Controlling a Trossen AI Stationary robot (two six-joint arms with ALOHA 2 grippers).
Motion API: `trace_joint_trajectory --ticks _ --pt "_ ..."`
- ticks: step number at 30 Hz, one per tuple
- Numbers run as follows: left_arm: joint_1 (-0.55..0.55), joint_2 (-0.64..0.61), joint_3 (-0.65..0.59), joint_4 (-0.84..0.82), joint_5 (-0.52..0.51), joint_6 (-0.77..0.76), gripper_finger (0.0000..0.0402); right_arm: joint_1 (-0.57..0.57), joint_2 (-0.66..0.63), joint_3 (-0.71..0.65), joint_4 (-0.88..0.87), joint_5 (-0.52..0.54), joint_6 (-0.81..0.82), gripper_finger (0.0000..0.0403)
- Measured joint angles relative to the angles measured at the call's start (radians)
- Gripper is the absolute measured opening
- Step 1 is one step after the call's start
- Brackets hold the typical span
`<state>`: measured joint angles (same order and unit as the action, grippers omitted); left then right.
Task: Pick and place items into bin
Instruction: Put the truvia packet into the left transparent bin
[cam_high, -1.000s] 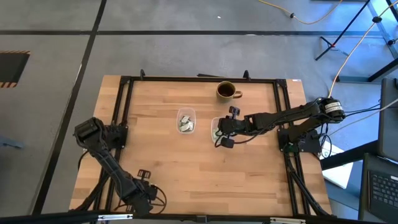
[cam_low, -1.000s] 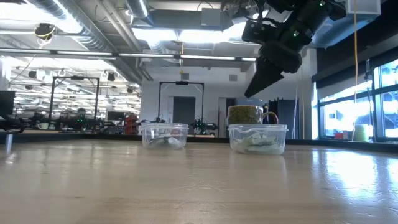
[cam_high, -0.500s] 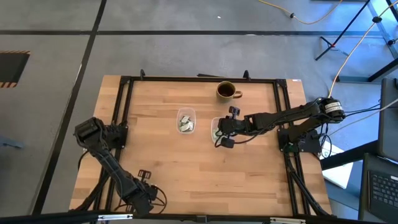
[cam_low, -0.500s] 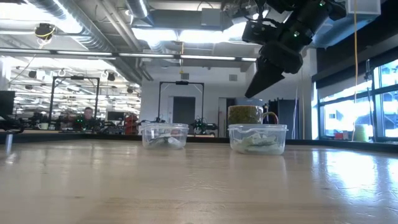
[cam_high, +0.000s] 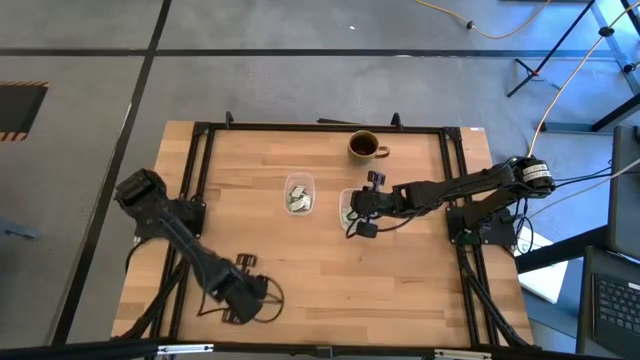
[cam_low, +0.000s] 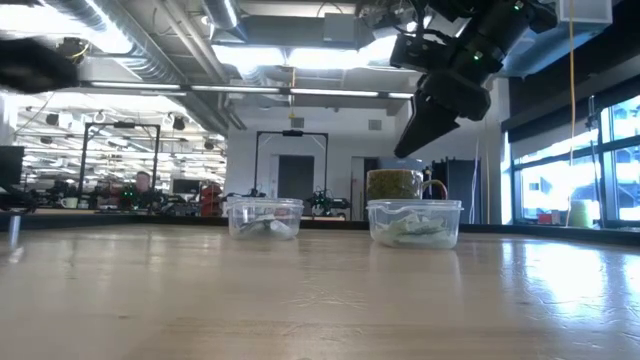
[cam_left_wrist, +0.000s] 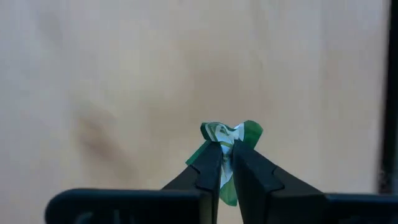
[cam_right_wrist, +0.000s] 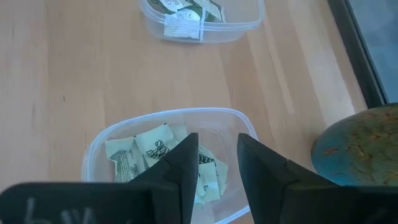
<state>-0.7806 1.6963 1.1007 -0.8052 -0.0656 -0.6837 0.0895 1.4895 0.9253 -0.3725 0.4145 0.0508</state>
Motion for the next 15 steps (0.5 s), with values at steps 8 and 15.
trace_joint_trajectory --ticks 8,15 --pt "0.256 -0.120 0.002 0.010 -0.349 0.144 0.0033 0.000 0.000 0.000 -0.042 0.000 -0.007 0.0115" --pt "0.556 -0.143 0.002 0.065 -0.376 0.200 0.0033 0.000 0.000 0.000 -0.118 0.000 -0.001 0.0115"
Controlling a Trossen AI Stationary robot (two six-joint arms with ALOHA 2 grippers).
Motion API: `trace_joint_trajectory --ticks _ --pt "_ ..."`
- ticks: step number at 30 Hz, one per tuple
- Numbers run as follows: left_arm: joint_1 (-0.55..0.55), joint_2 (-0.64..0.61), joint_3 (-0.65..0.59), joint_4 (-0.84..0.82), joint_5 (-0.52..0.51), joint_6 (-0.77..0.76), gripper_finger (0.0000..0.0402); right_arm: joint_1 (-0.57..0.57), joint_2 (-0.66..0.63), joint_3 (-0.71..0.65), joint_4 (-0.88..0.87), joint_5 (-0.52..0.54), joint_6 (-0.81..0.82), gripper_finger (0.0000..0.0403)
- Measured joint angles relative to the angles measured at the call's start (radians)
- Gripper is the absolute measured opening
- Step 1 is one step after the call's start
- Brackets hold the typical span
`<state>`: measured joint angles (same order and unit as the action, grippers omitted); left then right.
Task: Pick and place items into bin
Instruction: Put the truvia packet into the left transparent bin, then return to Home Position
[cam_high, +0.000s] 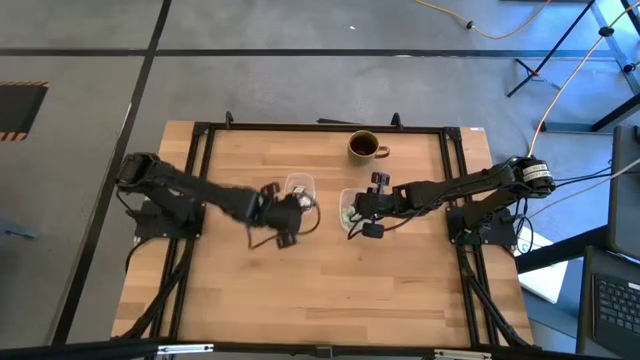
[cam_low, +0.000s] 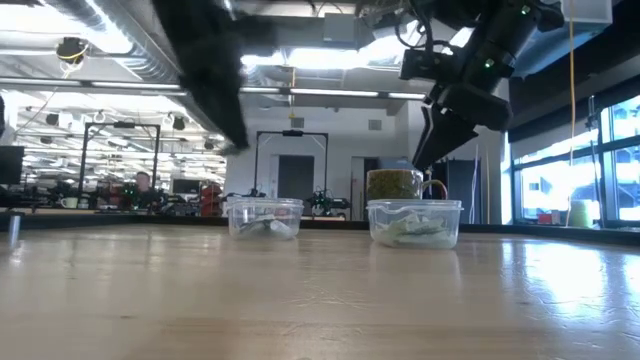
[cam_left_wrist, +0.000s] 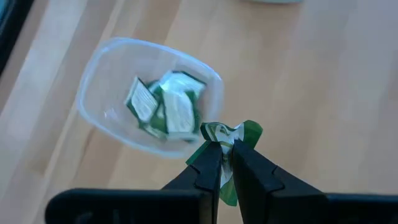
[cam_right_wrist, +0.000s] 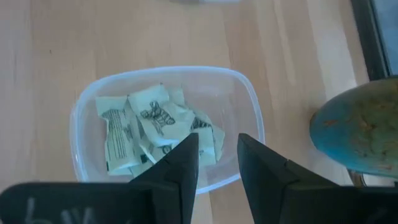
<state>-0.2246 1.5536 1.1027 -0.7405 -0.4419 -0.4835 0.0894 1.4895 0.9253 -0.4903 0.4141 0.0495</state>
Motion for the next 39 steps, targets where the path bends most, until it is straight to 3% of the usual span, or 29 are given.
trace_joint_trajectory --ticks 3,8,15,23,28,33,39 --pt "0.105 0.021 0.000 0.052 0.083 0.114 0.0033 0.000 0.000 0.000 -0.018 0.000 0.017 0.0115" --pt "0.227 0.064 0.000 0.122 0.133 0.259 0.0041 0.000 0.000 0.000 -0.040 0.000 0.027 0.0115" --pt "0.345 0.161 0.001 0.147 0.217 0.297 0.0075 0.000 0.000 0.000 -0.052 -0.007 0.029 0.0115" --pt "0.394 0.210 0.001 0.142 0.257 0.321 0.0097 0.000 0.000 0.000 -0.092 -0.008 0.052 0.0115" --pt "0.398 0.133 0.036 0.052 0.224 0.333 0.0104 0.001 -0.002 0.000 -0.101 -0.008 0.078 0.0115" --pt "0.381 -0.027 0.028 0.030 0.173 0.334 0.0102 0.017 -0.055 -0.005 -0.126 -0.007 0.099 0.0115" --pt "0.328 -0.274 -0.106 0.154 0.145 0.356 0.0104 0.054 -0.279 -0.155 -0.021 -0.007 0.102 0.0115"
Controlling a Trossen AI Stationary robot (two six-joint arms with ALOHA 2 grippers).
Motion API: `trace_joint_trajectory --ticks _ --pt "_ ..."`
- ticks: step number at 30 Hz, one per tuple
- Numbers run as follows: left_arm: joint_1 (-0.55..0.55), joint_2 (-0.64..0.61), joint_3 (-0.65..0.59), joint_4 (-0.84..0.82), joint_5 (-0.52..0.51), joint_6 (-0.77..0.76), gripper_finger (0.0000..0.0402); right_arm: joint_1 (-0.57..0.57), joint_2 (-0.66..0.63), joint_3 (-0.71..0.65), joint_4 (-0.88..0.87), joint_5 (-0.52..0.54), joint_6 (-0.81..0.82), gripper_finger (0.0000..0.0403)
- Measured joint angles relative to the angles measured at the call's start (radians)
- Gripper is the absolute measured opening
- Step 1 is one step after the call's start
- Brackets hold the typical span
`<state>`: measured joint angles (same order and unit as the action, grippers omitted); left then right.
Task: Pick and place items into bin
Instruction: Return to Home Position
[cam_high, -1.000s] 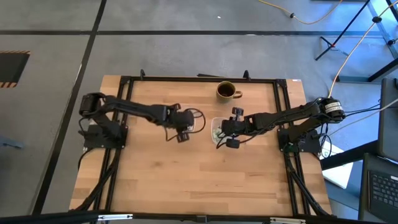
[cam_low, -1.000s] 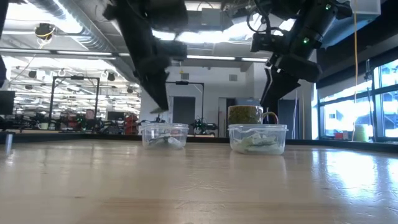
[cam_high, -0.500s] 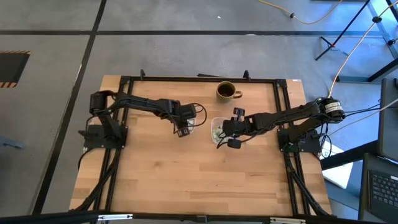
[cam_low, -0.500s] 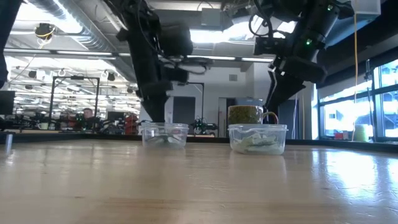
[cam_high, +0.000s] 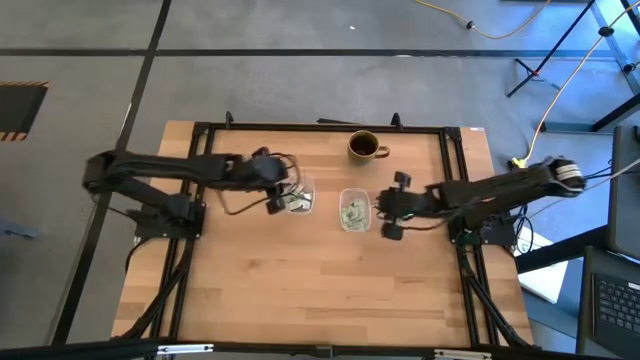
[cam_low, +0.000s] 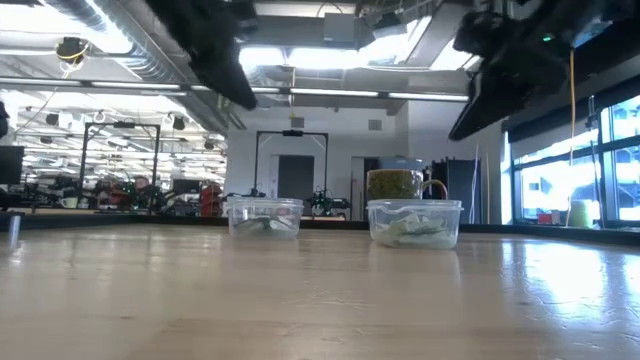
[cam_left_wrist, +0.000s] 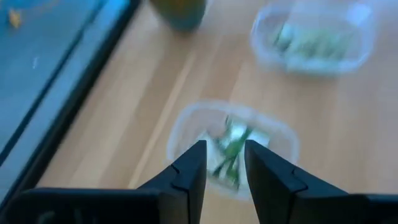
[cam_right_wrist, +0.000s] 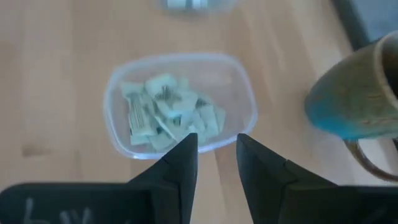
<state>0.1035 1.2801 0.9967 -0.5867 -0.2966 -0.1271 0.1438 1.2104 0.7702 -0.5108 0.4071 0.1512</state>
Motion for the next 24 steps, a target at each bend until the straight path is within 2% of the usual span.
trace_joint_trajectory --ticks 5,10,13,19,24 --pt "-0.039 -0.215 -0.224 0.297 0.083 0.060 0.0101 0.005 -0.247 -0.171 0.160 -0.016 -0.056 0.0115" --pt "-0.037 -0.392 -0.456 0.596 0.190 0.099 0.0102 -0.008 -0.445 -0.293 0.233 -0.053 -0.056 0.0115" --pt "-0.022 -0.487 -0.560 0.673 0.202 0.099 0.0101 -0.024 -0.543 -0.354 0.280 -0.117 -0.055 0.0115" --pt "-0.001 -0.680 -0.718 0.745 0.203 0.088 0.0098 -0.070 -0.689 -0.469 0.332 -0.124 -0.049 0.0115" --pt "-0.001 -0.827 -0.821 0.782 0.206 0.088 0.0097 -0.102 -0.806 -0.538 0.343 -0.177 -0.036 0.0115"
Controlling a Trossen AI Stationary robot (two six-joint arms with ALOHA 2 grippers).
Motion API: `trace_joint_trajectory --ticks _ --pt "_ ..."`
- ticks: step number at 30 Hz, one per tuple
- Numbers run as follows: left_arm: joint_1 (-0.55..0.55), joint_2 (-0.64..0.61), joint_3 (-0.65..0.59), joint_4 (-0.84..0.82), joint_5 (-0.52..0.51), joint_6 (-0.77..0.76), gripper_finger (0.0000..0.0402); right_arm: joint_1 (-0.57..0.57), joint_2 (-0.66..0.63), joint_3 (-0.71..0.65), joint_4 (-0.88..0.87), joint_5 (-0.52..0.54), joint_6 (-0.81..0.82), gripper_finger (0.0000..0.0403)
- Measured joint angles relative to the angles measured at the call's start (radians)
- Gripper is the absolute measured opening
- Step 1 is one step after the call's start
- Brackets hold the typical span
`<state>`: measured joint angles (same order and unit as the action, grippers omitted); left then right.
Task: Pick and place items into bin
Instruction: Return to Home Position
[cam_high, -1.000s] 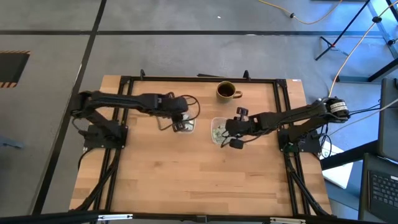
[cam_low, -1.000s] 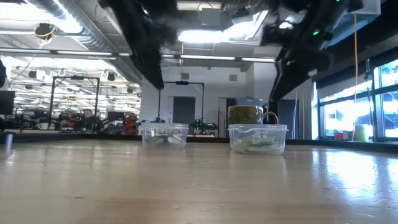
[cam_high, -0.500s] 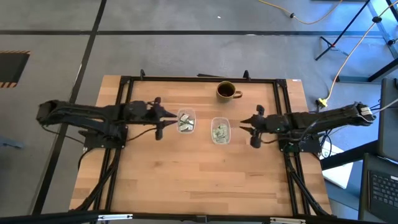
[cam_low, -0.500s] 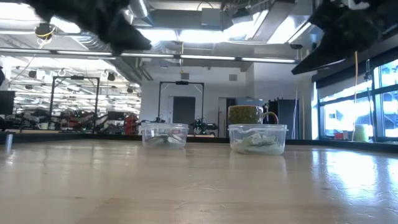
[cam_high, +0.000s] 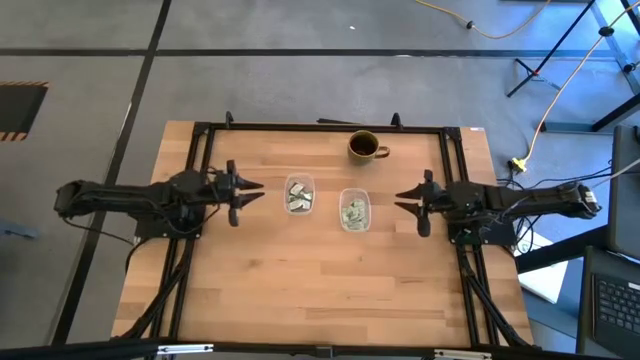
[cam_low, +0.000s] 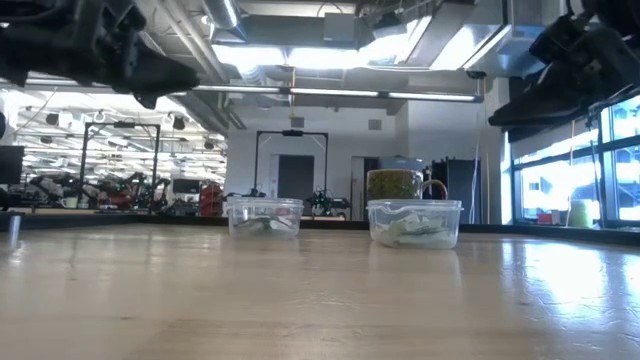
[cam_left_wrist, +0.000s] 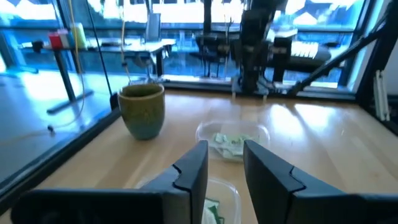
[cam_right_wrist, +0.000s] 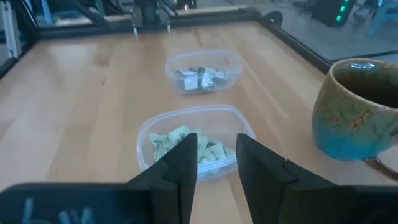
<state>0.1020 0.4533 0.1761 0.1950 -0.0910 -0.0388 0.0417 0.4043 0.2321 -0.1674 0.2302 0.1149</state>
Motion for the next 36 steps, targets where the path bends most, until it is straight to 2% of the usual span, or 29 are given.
trace_joint_trajectory --ticks 10,16,20,36 --pt "0.000 -0.236 -0.095 0.009 -0.003 0.043 0.0090 -0.048 -0.196 -0.080 0.006 -0.043 -0.025 0.0115" --pt "0.000 -0.324 -0.104 -0.065 -0.040 0.053 0.0090 -0.053 -0.307 -0.108 0.002 -0.078 -0.048 0.0115" --pt "0.000 -0.366 -0.104 -0.102 -0.053 0.053 0.0090 -0.053 -0.395 -0.125 -0.011 -0.136 -0.060 0.0115" --pt "0.000 -0.399 -0.105 -0.203 -0.073 -0.010 0.0090 -0.054 -0.403 -0.145 -0.007 -0.146 -0.071 0.0115"
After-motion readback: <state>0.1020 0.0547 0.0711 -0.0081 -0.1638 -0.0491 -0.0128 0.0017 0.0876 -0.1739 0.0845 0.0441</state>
